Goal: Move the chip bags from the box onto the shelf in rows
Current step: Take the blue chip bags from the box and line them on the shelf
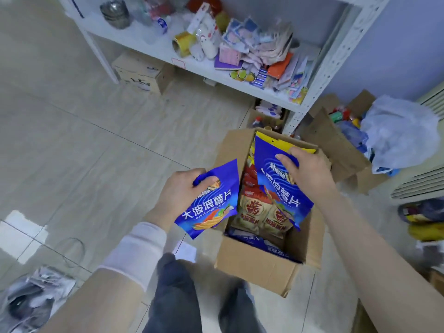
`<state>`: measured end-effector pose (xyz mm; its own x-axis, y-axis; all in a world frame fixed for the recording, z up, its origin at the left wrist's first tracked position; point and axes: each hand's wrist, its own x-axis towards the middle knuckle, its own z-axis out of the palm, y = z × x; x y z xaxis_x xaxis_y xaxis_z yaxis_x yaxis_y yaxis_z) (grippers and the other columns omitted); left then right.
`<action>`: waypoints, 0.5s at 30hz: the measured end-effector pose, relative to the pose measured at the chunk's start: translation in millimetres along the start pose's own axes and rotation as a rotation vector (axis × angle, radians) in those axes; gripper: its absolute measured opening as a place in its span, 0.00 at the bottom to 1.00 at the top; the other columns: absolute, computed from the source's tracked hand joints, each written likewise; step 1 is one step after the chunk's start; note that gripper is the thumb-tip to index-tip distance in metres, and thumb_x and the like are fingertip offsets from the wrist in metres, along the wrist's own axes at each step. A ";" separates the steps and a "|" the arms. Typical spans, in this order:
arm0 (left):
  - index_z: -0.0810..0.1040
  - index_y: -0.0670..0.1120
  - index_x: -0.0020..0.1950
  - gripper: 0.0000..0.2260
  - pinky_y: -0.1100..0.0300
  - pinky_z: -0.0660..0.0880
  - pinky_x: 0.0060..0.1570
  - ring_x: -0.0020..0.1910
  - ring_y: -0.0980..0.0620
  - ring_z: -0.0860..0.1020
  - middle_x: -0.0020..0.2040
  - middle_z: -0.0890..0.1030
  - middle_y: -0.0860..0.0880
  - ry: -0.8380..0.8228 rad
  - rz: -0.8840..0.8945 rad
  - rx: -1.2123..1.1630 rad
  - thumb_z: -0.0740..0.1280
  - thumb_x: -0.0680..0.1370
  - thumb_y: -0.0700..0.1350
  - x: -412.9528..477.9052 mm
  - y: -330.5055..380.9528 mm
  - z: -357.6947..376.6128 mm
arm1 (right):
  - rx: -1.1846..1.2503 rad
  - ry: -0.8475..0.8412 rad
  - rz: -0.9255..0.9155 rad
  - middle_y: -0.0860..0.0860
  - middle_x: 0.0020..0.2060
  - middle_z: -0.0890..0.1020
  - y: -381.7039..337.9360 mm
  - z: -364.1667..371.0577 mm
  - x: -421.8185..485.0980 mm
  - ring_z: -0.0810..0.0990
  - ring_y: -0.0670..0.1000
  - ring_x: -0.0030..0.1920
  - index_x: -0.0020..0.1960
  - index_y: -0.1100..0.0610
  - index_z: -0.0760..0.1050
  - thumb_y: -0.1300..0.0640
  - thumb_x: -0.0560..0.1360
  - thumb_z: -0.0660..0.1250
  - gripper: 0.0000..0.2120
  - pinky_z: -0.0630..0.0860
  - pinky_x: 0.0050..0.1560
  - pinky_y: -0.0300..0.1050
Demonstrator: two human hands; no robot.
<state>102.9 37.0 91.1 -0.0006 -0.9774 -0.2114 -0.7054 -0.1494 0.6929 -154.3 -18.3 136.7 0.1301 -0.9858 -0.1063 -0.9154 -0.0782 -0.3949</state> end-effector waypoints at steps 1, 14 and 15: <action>0.67 0.52 0.32 0.16 0.51 0.74 0.37 0.36 0.46 0.79 0.35 0.81 0.44 0.016 0.008 0.003 0.57 0.70 0.63 0.2 -7.2 -18.5 | -0.028 0.021 -0.024 0.57 0.44 0.82 -19.6 -1.4 4.1 0.72 0.47 0.34 0.48 0.59 0.69 0.45 0.77 0.60 0.15 0.61 0.26 0.33; 0.65 0.51 0.35 0.18 0.64 0.61 0.30 0.33 0.49 0.69 0.33 0.74 0.48 0.150 0.238 0.294 0.49 0.72 0.63 38.8 -114.7 -249.1 | -0.139 0.325 -0.292 0.61 0.31 0.79 -246.5 18.2 99.9 0.78 0.62 0.31 0.46 0.64 0.75 0.48 0.76 0.62 0.17 0.67 0.29 0.44; 0.64 0.51 0.35 0.20 0.65 0.60 0.29 0.33 0.50 0.69 0.32 0.73 0.49 0.170 0.256 0.312 0.47 0.71 0.65 44.0 -120.6 -260.2 | -0.144 0.323 -0.296 0.61 0.33 0.80 -259.6 17.8 110.4 0.78 0.62 0.34 0.49 0.63 0.75 0.48 0.77 0.62 0.17 0.67 0.30 0.44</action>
<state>372.3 -26.9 177.6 -0.1048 -0.9917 0.0748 -0.8779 0.1276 0.4615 104.5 -104.2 211.2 0.2894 -0.9121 0.2903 -0.9035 -0.3605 -0.2320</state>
